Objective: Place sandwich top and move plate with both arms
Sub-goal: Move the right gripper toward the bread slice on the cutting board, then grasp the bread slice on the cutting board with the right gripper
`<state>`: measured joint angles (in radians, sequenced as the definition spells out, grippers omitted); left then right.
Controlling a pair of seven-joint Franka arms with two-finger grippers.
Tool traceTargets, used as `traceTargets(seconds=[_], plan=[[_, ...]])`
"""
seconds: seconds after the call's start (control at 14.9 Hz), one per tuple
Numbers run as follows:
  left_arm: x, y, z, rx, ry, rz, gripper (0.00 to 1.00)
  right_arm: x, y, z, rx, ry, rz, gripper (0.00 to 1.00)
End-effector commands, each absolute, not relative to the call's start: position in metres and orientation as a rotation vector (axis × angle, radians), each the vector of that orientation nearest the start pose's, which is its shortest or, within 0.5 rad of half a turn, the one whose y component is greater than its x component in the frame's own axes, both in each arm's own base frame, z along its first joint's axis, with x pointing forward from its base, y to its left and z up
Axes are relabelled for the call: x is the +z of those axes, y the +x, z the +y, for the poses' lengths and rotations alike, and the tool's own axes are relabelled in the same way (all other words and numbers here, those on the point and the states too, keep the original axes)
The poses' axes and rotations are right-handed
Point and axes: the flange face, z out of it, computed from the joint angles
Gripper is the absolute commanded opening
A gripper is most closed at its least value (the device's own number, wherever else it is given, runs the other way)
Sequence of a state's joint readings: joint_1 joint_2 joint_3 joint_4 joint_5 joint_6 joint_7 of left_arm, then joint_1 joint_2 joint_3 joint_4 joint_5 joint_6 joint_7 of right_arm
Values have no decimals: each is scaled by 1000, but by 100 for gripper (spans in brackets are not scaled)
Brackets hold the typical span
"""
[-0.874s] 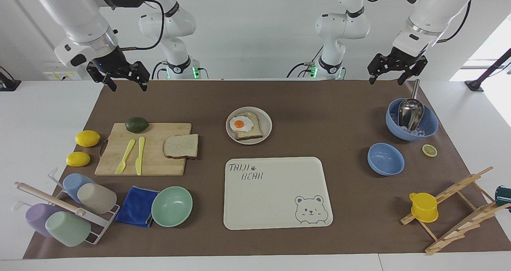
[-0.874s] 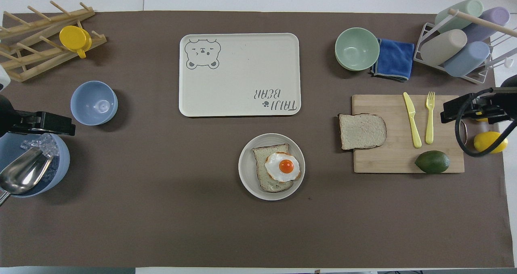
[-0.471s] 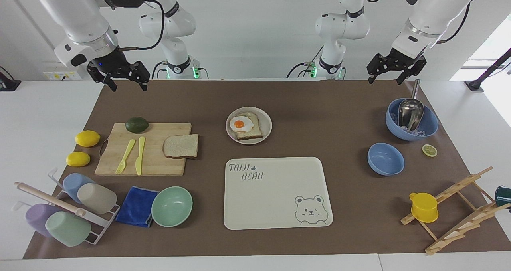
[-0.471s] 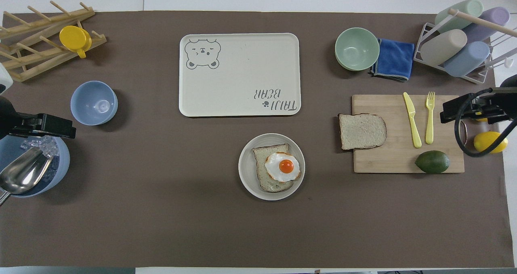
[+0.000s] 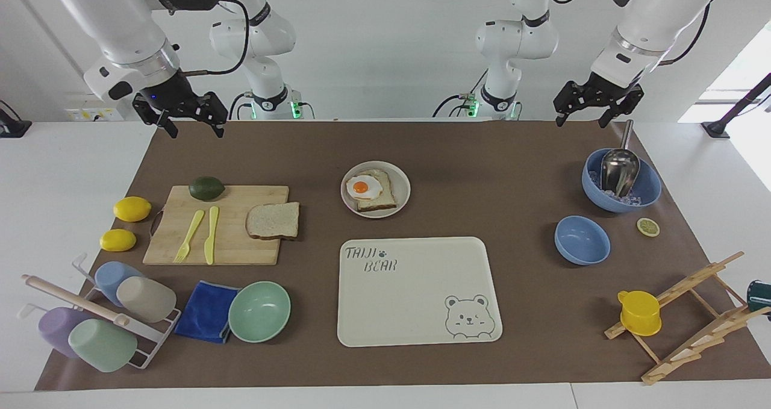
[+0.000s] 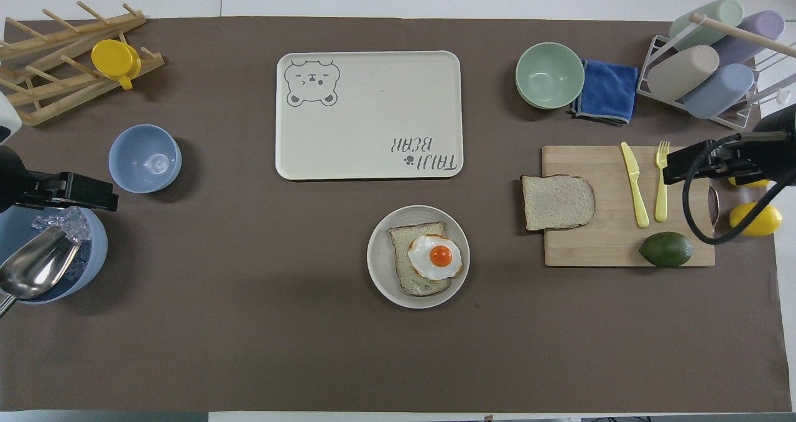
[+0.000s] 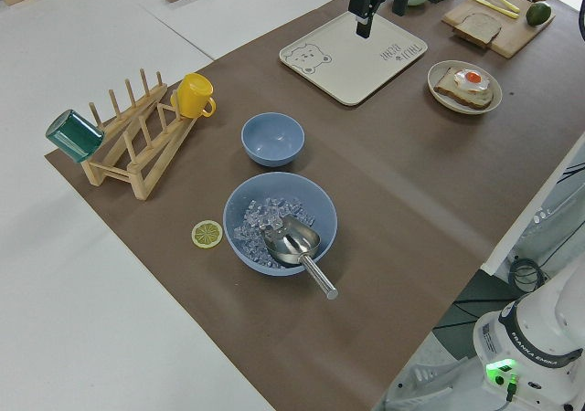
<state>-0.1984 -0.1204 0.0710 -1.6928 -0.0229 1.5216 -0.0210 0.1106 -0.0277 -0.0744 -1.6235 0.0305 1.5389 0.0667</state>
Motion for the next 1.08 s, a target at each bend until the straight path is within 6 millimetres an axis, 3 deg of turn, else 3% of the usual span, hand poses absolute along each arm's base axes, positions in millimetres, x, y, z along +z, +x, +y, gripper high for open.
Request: traceTargets(seconds=[0.0, 0.2, 0.47, 0.61, 0.67, 0.74, 0.87, 1.01], plan=[[630, 507, -63, 94, -3162, 163, 100, 581, 524, 35, 76, -3187, 75, 100], [630, 507, -64, 91, -3161, 165, 100, 535, 531, 77, 114, -3379, 26, 100], [630, 510, -62, 50, -3164, 162, 100, 457, 545, 185, 49, -3635, -168, 100], [631, 509, -61, 47, -3165, 162, 100, 420, 550, 211, 2, -3675, -188, 100], [632, 508, -61, 45, -3165, 160, 100, 395, 549, 228, -1, -3743, -290, 100], [633, 508, -60, 43, -3165, 157, 100, 372, 547, 242, -17, -3800, -320, 100], [634, 507, -61, 40, -3166, 160, 100, 336, 547, 249, -16, -3840, -244, 100], [635, 507, -61, 33, -3166, 160, 100, 324, 553, 246, -48, -3818, -152, 100]])
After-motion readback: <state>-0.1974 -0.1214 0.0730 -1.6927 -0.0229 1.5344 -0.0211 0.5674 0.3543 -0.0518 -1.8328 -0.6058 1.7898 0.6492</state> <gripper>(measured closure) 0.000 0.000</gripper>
